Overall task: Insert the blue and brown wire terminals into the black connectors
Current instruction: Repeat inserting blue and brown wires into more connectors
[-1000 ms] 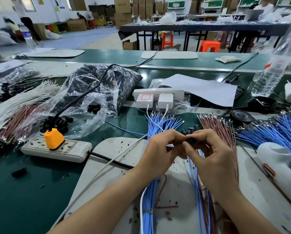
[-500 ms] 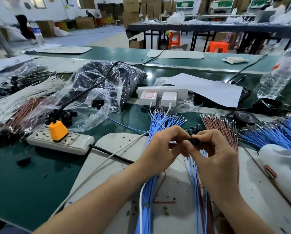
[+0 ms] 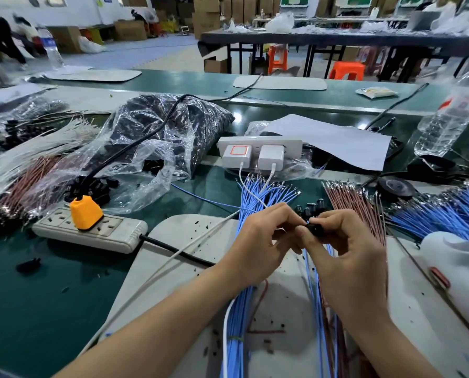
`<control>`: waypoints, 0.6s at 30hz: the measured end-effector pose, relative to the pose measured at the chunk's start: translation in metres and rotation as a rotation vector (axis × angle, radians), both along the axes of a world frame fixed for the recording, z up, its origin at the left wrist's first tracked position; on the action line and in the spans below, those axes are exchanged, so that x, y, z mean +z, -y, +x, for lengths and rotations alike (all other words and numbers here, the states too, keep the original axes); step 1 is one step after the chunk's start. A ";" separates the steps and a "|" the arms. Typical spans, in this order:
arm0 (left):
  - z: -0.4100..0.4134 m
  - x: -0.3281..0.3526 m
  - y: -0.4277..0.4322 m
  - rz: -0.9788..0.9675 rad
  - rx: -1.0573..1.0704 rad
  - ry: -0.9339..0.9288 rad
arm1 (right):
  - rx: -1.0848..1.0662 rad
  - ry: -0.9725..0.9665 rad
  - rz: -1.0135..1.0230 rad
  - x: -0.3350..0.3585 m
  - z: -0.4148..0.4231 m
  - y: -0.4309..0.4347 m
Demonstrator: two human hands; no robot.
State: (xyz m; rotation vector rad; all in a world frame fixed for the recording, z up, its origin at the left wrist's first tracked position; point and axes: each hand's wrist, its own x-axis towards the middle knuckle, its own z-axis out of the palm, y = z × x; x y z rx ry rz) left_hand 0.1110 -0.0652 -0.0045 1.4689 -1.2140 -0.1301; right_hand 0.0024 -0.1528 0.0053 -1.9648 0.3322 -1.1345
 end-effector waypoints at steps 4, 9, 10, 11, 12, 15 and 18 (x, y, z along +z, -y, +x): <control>0.000 -0.001 0.000 -0.020 0.004 -0.004 | 0.009 0.001 -0.029 0.001 0.001 -0.001; -0.001 -0.001 0.000 -0.014 -0.017 -0.054 | 0.007 -0.006 -0.073 0.003 -0.001 0.001; -0.002 -0.001 0.000 -0.009 -0.021 -0.055 | 0.000 -0.009 -0.086 0.003 -0.001 0.001; -0.001 -0.001 0.000 0.000 -0.023 -0.054 | -0.010 -0.011 -0.105 0.002 -0.002 0.001; -0.001 -0.001 0.001 0.010 -0.025 -0.055 | -0.021 -0.013 -0.124 0.002 -0.002 0.001; -0.001 -0.002 0.002 0.029 -0.030 -0.071 | -0.045 -0.012 -0.157 0.002 -0.003 0.000; 0.001 -0.002 0.001 0.034 -0.036 -0.082 | -0.064 -0.007 -0.185 0.002 -0.002 0.000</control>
